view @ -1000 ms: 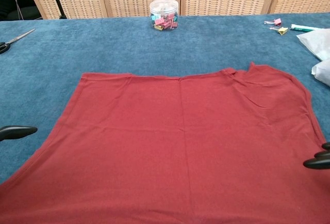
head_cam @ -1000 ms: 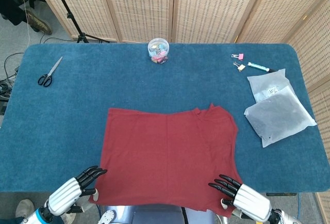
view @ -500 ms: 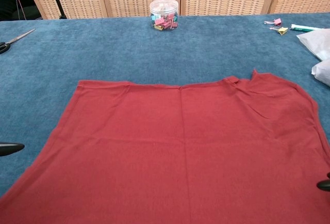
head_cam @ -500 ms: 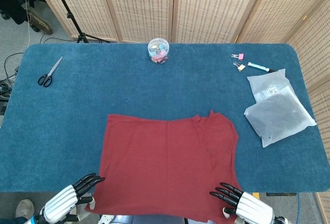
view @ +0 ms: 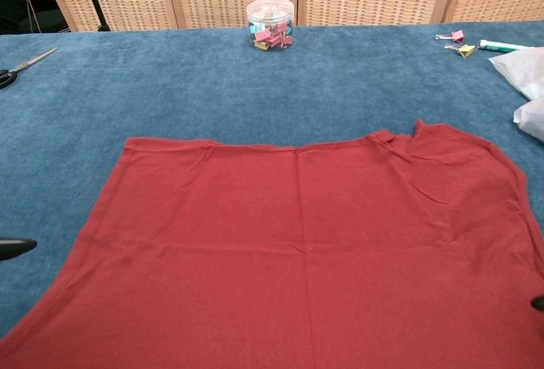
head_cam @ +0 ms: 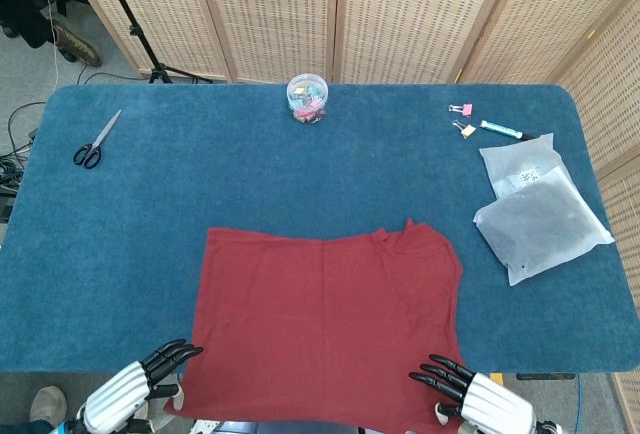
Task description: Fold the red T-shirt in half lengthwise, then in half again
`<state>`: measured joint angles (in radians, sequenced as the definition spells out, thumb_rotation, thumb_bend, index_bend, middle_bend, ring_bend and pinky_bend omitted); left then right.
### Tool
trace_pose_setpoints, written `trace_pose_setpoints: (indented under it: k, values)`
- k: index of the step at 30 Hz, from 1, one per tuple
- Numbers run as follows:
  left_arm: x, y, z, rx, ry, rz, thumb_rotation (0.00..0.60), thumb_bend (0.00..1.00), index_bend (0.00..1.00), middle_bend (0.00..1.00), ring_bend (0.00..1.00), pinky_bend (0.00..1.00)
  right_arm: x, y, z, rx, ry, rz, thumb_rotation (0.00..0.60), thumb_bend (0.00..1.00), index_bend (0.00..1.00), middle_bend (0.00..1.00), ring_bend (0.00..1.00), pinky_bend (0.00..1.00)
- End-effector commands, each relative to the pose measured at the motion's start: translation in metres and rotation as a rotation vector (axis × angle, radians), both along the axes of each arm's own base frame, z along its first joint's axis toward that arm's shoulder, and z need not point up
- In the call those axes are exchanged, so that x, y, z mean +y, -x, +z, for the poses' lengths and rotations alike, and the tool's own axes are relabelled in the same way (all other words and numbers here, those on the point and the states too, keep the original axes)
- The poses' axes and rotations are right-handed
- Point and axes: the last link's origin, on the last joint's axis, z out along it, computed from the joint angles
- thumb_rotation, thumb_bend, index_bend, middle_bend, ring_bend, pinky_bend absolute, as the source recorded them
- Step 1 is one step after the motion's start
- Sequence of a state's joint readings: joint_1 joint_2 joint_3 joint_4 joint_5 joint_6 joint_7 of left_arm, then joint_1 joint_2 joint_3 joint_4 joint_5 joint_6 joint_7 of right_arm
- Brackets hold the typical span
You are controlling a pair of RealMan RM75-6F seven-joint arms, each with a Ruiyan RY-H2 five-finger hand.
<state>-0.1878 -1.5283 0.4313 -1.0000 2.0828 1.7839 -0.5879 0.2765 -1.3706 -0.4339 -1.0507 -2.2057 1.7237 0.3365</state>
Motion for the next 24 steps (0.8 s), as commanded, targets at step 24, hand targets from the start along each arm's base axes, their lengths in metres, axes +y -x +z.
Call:
trace_pose_setpoints:
  k: [24]
  values:
    - [0.146,-0.047,0.002,0.287,-0.388,0.143,0.6,0.45,0.75,0.0,0.0,0.0,-0.153,-0.041,0.021,-0.043,0.208,-0.341,0.6,0.62,0.65,0.06,0.0,0.0]
